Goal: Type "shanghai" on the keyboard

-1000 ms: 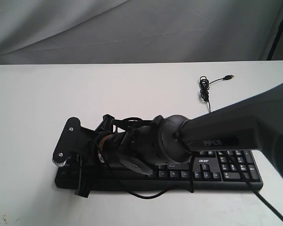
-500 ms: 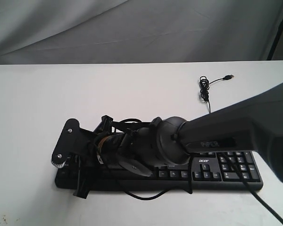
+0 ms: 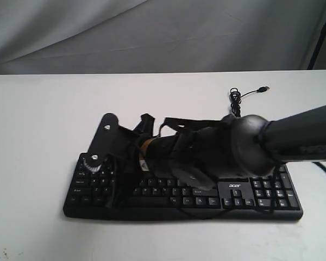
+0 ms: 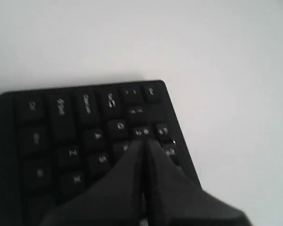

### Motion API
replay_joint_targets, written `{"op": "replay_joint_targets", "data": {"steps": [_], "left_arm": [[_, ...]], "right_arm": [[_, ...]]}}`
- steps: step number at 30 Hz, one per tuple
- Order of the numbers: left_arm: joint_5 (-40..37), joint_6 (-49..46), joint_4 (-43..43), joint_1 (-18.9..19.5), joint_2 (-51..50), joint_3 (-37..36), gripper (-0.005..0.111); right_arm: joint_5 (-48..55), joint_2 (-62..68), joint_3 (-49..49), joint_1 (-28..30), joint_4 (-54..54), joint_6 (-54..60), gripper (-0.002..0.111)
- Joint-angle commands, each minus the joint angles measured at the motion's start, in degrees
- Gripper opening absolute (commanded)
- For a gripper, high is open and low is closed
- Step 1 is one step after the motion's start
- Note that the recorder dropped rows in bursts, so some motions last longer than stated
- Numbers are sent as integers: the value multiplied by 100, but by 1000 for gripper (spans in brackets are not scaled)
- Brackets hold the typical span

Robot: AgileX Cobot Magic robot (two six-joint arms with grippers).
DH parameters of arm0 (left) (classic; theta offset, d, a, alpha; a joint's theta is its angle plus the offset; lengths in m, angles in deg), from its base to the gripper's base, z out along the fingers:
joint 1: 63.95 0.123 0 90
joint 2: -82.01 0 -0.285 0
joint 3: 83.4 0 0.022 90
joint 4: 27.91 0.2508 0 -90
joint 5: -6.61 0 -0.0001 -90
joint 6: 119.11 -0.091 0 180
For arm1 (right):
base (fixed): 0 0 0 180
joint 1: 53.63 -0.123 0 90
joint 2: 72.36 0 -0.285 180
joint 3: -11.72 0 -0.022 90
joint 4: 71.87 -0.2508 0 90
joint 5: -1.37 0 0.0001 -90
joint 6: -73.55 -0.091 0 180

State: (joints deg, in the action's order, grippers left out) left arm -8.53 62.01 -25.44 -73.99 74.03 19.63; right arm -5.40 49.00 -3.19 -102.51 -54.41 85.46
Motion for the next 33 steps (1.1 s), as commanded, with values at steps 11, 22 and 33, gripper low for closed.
{"op": "replay_joint_targets", "data": {"steps": [11,22,33], "left_arm": [[29,16,27,-20,20,-25,0],[29,16,27,-20,20,-25,0],[29,16,27,-20,20,-25,0]], "right_arm": [[-97,-455,-928,830,-153,-2,0],[-105,-226,-965,830,-153,21,0],[-453,-200,-1124,844,-153,21,0]]}}
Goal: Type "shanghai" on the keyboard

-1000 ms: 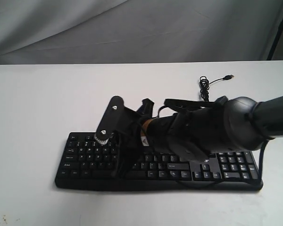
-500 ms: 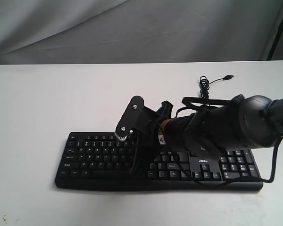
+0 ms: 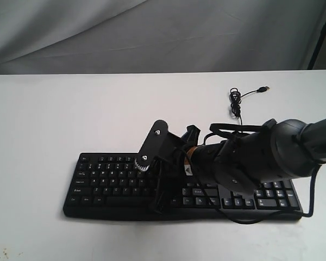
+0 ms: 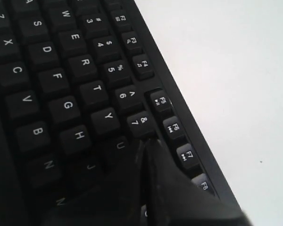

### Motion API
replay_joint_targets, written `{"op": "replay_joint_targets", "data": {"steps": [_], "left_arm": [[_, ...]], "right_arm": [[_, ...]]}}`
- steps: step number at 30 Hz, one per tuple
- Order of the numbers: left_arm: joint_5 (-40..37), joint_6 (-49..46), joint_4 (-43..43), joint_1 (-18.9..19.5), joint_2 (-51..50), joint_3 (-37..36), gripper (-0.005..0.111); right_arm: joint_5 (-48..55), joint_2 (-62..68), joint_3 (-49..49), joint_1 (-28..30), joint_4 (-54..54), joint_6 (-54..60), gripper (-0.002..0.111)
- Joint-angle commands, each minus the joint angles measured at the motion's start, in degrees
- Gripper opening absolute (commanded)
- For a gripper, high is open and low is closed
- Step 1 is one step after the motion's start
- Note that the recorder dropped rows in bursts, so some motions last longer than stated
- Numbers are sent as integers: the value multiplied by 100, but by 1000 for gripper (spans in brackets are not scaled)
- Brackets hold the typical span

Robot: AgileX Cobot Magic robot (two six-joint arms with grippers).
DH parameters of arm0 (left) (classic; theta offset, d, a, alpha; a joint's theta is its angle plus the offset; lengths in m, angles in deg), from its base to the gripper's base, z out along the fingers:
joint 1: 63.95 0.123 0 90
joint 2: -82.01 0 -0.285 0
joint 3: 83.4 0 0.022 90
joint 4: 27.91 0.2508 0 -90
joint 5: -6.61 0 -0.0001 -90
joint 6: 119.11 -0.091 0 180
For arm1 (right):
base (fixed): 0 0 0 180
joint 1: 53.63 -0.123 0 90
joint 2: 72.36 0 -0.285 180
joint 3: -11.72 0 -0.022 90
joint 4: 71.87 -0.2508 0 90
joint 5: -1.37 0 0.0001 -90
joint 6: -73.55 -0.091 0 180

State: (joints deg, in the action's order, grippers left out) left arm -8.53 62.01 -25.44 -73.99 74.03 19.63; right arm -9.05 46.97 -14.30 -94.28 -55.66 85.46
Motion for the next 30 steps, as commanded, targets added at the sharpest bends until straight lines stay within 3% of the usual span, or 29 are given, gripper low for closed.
{"op": "replay_joint_targets", "data": {"steps": [1,20,30], "left_arm": [[29,16,27,-20,20,-25,0],[29,16,27,-20,20,-25,0],[29,16,27,-20,20,-25,0]], "right_arm": [[-77,2,-13,21,-28,11,0],[-45,131,-13,10,-17,24,0],[35,-1037,-351,-65,141,24,0]]}}
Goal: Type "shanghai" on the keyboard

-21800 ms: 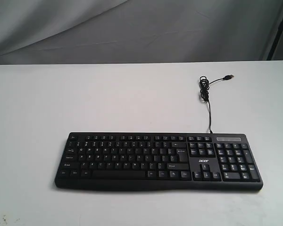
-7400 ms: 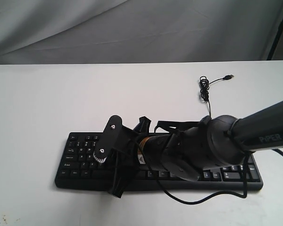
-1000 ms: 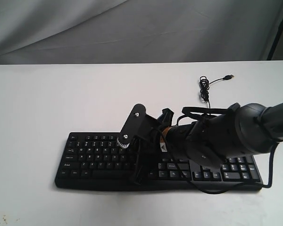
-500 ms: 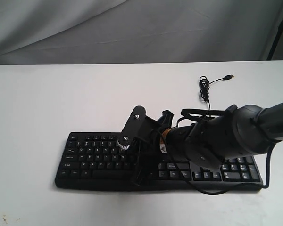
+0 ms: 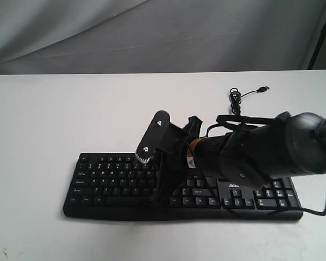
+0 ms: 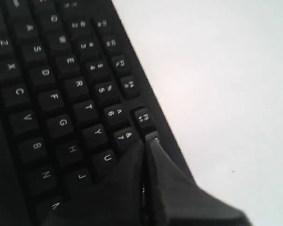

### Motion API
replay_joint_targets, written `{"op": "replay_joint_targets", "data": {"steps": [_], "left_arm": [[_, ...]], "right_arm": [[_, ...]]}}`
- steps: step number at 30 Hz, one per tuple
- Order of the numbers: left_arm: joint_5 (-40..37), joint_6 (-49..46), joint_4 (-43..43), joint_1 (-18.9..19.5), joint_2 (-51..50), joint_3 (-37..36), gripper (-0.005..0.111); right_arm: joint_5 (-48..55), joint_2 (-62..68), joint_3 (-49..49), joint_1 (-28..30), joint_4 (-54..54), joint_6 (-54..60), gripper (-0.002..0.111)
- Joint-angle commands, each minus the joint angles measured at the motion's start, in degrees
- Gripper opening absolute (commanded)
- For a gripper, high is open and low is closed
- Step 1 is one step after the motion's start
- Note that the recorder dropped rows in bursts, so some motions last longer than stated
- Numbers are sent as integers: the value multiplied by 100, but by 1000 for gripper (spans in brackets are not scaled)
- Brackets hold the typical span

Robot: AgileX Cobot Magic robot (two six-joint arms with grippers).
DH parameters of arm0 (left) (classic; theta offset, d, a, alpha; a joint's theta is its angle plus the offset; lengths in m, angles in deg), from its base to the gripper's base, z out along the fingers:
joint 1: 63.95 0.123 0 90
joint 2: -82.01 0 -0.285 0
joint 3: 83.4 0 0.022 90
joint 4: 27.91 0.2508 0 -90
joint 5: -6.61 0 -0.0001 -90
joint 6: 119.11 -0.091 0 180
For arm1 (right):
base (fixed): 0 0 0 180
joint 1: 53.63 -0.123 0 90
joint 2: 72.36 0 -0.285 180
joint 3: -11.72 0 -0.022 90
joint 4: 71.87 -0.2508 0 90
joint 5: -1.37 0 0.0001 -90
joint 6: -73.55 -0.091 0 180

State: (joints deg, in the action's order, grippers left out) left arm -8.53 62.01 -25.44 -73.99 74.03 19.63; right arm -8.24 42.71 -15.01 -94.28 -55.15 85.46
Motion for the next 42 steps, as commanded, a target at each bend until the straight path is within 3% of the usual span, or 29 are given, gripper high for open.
{"op": "replay_joint_targets", "data": {"steps": [1,10,27,30,36,42], "left_arm": [[29,16,27,-20,20,-25,0],[29,16,27,-20,20,-25,0],[29,16,27,-20,20,-25,0],[29,16,27,-20,20,-25,0],[29,16,27,-20,20,-25,0],[29,16,27,-20,20,-25,0]], "right_arm": [[-74,-819,-420,-110,91,24,0],[960,-2730,-1708,-344,-442,-237,0],[1420,-5561,-3334,-347,-384,-226,0],[1389,-6287,-3566,-268,-793,-226,0],[576,-7765,-4075,816,-1178,-226,0],[772,-8785,-4466,2206,-1205,-482,0]]}}
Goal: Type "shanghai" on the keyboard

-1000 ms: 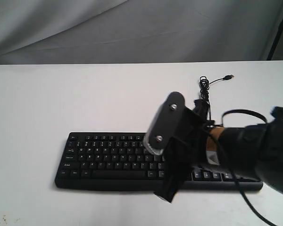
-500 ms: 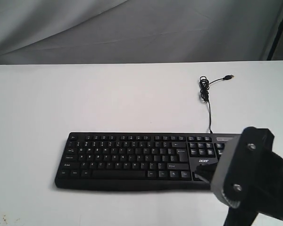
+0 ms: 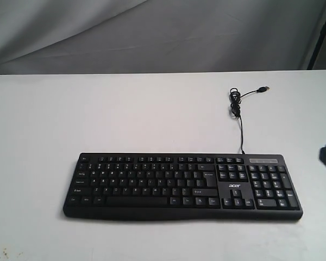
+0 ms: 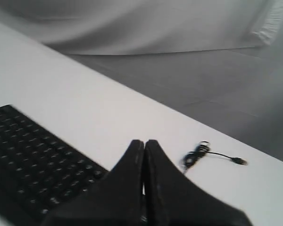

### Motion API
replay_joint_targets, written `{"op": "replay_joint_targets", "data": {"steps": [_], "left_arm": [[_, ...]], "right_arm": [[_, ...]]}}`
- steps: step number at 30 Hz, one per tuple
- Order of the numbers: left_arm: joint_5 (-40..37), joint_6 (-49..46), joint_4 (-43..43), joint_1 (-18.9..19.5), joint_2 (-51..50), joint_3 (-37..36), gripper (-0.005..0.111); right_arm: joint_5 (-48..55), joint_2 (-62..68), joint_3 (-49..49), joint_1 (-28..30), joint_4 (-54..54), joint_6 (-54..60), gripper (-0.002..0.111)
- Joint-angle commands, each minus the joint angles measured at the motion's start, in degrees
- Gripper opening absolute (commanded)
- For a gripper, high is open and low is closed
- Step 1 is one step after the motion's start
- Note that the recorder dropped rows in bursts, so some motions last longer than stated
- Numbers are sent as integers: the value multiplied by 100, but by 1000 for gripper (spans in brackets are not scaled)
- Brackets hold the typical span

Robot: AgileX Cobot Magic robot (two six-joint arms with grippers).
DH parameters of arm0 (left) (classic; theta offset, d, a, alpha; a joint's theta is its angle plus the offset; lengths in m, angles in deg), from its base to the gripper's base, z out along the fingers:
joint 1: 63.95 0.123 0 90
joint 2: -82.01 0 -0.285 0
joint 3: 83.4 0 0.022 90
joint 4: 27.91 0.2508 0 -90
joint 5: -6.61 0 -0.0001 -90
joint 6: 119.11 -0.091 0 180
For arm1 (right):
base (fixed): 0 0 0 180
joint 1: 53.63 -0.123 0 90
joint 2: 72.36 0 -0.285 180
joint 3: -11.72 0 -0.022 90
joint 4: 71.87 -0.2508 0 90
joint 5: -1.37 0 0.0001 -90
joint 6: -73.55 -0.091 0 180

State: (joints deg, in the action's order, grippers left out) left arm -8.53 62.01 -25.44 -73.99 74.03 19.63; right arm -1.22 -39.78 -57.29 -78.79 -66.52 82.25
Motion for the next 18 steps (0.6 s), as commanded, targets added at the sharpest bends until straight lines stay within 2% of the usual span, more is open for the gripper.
{"op": "replay_joint_targets", "data": {"steps": [1,12,18], "left_arm": [[29,16,27,-20,20,-25,0],[29,16,27,-20,20,-25,0],[29,16,27,-20,20,-25,0]], "right_arm": [[70,-664,-314,781,-68,-161,0],[39,-1307,-821,967,-210,-161,0],[832,-2066,-821,1203,-210,-171,0]]}}
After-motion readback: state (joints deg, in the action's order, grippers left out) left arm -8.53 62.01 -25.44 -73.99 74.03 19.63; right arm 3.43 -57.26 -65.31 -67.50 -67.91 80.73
